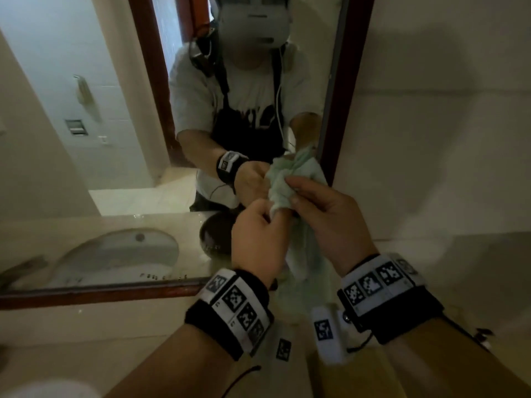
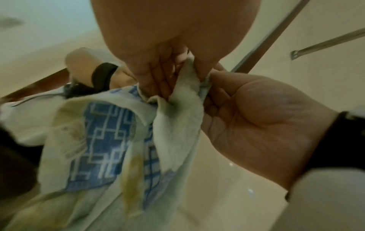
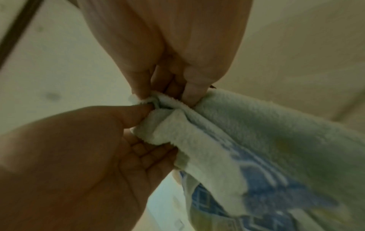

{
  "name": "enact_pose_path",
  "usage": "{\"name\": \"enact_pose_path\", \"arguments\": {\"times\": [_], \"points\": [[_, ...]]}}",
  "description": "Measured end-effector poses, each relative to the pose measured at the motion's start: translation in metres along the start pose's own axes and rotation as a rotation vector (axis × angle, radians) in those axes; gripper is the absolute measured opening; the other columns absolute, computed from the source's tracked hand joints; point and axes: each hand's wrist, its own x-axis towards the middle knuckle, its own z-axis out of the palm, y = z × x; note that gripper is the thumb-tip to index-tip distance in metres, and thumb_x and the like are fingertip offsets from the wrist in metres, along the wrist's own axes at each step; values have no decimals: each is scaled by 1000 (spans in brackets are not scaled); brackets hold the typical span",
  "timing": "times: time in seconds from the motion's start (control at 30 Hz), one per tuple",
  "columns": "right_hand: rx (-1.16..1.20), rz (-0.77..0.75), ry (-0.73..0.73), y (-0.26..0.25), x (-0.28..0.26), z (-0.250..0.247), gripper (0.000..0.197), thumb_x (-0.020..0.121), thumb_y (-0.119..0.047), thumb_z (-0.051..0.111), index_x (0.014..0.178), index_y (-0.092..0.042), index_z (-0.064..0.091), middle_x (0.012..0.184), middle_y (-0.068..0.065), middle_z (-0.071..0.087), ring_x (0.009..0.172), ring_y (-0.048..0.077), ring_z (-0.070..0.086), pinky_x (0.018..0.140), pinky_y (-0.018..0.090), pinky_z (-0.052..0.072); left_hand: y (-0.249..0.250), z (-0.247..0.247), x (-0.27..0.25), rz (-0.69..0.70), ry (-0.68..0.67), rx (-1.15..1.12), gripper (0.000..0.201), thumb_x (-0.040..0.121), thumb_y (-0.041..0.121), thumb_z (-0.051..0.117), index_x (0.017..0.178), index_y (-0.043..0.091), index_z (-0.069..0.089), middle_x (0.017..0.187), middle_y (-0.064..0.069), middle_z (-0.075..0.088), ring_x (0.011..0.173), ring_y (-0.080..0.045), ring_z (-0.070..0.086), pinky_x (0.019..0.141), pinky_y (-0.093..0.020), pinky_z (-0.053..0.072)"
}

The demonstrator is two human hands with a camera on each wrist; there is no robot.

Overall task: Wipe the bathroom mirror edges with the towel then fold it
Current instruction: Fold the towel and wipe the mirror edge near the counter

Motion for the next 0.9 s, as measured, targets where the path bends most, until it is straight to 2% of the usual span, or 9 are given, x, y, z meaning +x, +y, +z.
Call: {"name": "enact_pose_path", "arguments": {"times": [0.17, 0.3, 0.4, 0.47, 0.57, 0.67, 0.73, 0.8, 0.9], "points": [[15, 117, 10, 56, -24, 6, 37, 94, -8, 65, 98, -43, 75, 107, -28, 72, 108, -6, 65, 88, 11, 52, -55, 14, -26, -138, -19, -45, 29, 98, 27, 59, 71, 15, 58, 58, 10, 56, 52, -1, 50, 48, -18, 38], [49, 212, 26, 79, -30, 4, 35, 93, -7, 66, 93, -40, 76, 104, -27, 73, 105, -8, 65, 87, 10, 51, -86, 20, -32, -302, -100, -36, 45, 95, 39, 55, 76, -1, 64, 65, -15, 60, 57, -22, 54, 54, -36, 43], [-35, 326, 8, 107, -48, 11, 34, 91, -7, 69, 90, -41, 77, 95, -29, 73, 98, -12, 65, 82, 8, 51, -119, 22, -45, -470, -216, 104, 31, 98, 26, 53, 80, 9, 72, 75, -6, 69, 69, -19, 63, 65, -33, 50], [-9, 367, 24, 118, -53, 12, 30, 90, -5, 69, 92, -34, 78, 90, -28, 74, 92, -11, 68, 77, 7, 51, -131, 23, -46, -483, -249, 97, 27, 99, 24, 52, 87, 13, 74, 85, -4, 73, 81, -22, 67, 76, -39, 56], [-5, 415, 44, 119, -50, 11, 24, 88, -2, 71, 97, -24, 79, 85, -26, 75, 88, -10, 69, 74, 6, 51, -136, 21, -41, -499, -264, 99, 30, 101, 27, 52, 84, 14, 72, 84, -4, 70, 81, -23, 64, 75, -36, 53], [-6, 467, 37, 103, -52, 13, 23, 88, -6, 72, 97, -26, 81, 97, -17, 77, 96, -1, 70, 78, 10, 53, -128, 12, -38, -559, -341, 74, 27, 94, 31, 56, 77, 16, 70, 88, -9, 73, 89, -37, 69, 84, -46, 59], [-74, 501, 24, 89, -56, 16, 23, 89, -9, 70, 91, -30, 80, 96, -20, 74, 94, 0, 68, 82, 11, 52, -121, 0, -34, -625, -351, 51, 20, 87, 32, 58, 72, 21, 65, 95, -16, 73, 100, -42, 70, 88, -51, 59], [-190, 525, 53, 75, -56, 11, 28, 88, -11, 68, 78, -35, 79, 89, -22, 71, 91, 1, 66, 88, 20, 54, -108, -17, -31, -677, -316, -1, 18, 87, 34, 60, 74, 23, 64, 101, -17, 73, 102, -41, 71, 87, -53, 60], [-132, 522, 179, 46, -58, 0, 21, 85, -10, 67, 77, -23, 81, 90, 3, 78, 91, 24, 73, 82, 38, 60, -67, -42, -35, -637, -244, -149, 20, 95, 34, 59, 86, 17, 65, 101, -19, 73, 91, -38, 73, 82, -51, 62]]}}
